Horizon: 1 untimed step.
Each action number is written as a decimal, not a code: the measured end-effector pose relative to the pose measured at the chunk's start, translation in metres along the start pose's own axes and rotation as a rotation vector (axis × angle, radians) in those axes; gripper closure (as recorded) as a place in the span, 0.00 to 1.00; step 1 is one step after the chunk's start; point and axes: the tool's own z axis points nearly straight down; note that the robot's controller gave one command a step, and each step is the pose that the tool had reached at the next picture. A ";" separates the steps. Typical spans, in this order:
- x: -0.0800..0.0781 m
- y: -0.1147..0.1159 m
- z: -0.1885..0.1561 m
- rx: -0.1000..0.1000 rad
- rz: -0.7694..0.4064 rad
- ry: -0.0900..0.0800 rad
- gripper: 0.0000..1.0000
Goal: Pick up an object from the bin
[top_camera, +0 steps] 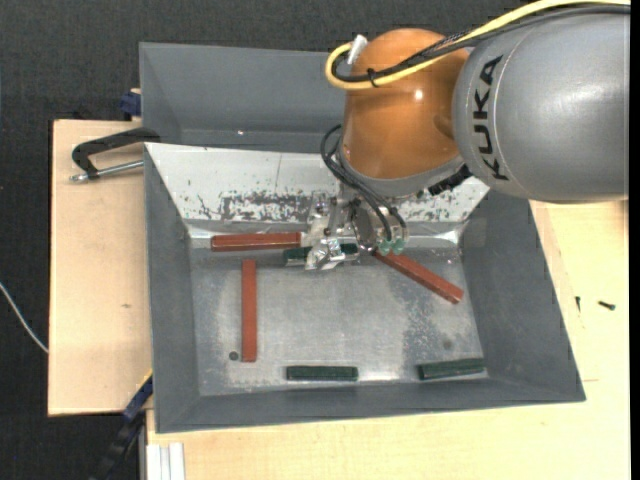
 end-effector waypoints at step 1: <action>-0.012 0.020 0.073 0.002 0.324 0.011 0.00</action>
Offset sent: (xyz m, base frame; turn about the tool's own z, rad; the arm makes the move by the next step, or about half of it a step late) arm 0.0000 0.0000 0.0000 0.0000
